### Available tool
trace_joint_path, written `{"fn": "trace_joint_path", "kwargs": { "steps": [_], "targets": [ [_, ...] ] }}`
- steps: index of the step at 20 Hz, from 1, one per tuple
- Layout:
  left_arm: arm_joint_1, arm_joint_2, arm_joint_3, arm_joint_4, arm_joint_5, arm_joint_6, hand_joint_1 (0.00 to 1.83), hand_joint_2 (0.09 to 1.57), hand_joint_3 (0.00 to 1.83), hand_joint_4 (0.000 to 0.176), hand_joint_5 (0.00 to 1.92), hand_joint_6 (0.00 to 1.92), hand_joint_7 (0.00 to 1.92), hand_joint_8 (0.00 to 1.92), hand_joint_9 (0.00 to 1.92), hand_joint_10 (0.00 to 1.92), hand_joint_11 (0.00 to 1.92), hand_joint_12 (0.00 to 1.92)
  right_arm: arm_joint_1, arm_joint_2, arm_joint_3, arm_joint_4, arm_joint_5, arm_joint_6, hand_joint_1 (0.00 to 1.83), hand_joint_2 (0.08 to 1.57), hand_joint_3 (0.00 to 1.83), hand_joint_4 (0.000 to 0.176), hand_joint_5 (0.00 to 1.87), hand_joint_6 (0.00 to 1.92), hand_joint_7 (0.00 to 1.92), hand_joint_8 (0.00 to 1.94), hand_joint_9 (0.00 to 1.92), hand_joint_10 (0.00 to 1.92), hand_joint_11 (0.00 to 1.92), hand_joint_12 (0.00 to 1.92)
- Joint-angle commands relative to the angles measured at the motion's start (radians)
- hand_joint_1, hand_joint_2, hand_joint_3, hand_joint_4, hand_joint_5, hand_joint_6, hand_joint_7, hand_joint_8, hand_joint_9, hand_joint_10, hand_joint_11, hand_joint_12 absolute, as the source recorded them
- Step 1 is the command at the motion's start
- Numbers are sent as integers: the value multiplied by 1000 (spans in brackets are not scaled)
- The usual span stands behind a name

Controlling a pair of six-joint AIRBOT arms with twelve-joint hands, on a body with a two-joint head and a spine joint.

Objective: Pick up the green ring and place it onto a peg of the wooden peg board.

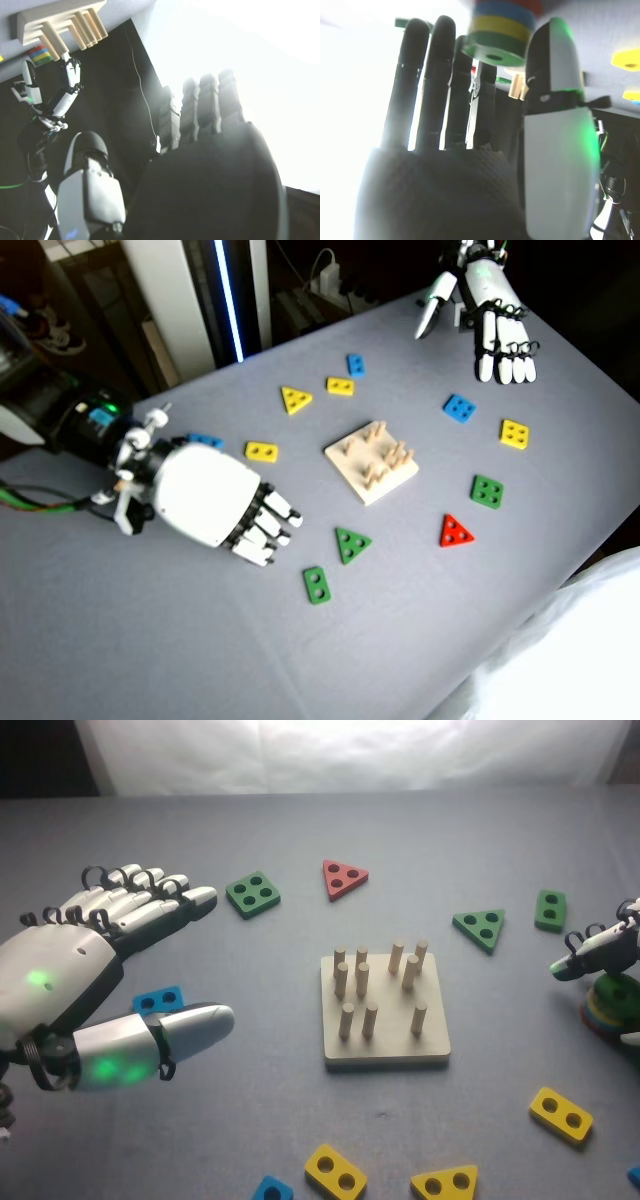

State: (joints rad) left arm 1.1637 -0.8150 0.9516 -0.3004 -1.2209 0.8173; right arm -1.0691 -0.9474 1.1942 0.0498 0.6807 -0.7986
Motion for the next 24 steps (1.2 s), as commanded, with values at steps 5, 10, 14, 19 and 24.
{"fn": "trace_joint_path", "kwargs": {
  "steps": [5, 10, 14, 19, 24],
  "targets": [
    [-8, -8, 4, 16, -126, -10, 250, 1089, 1, 56, 308, 5, 185, 2, 76, 3, 7, 37, 20, -4, 5, 12, 95, -6, 1480, 1060, 3, 0, 871, 7, 934, 873, 1058, 1017, 766, 1242],
    [-8, -11, 5, 16, -125, -12, 243, 1093, 1, 60, 307, 1, 174, 0, 68, 0, 0, 37, 21, -5, 6, 12, 94, -7, 1402, 1045, 0, 0, 1095, 508, 1136, 748, 1107, 1086, 873, 1269],
    [-6, -12, 7, 16, -123, -12, 220, 1096, 1, 55, 303, 2, 178, 3, 80, 4, 14, 51, 53, -6, -5, -24, 102, -7, 1400, 1048, 0, 0, 1038, 678, 1134, 683, 1132, 1006, 1057, 1079],
    [-4, -12, 8, 18, -126, -12, 222, 1089, 0, 70, 306, 3, 182, 2, 88, 4, 1, 62, 155, -9, -47, -220, 157, 54, 1307, 1064, 0, 0, 1173, 440, 1064, 1012, 1112, 1159, 1095, 1393],
    [-4, -14, 9, 18, -127, -12, 255, 1087, 0, 65, 276, 0, 141, 0, 70, 0, 1, 45, 228, -52, -41, -365, 178, 133, 1206, 1078, 0, 0, 1107, 692, 951, 1381, 1085, 1657, 1110, 1768]
  ]
}}
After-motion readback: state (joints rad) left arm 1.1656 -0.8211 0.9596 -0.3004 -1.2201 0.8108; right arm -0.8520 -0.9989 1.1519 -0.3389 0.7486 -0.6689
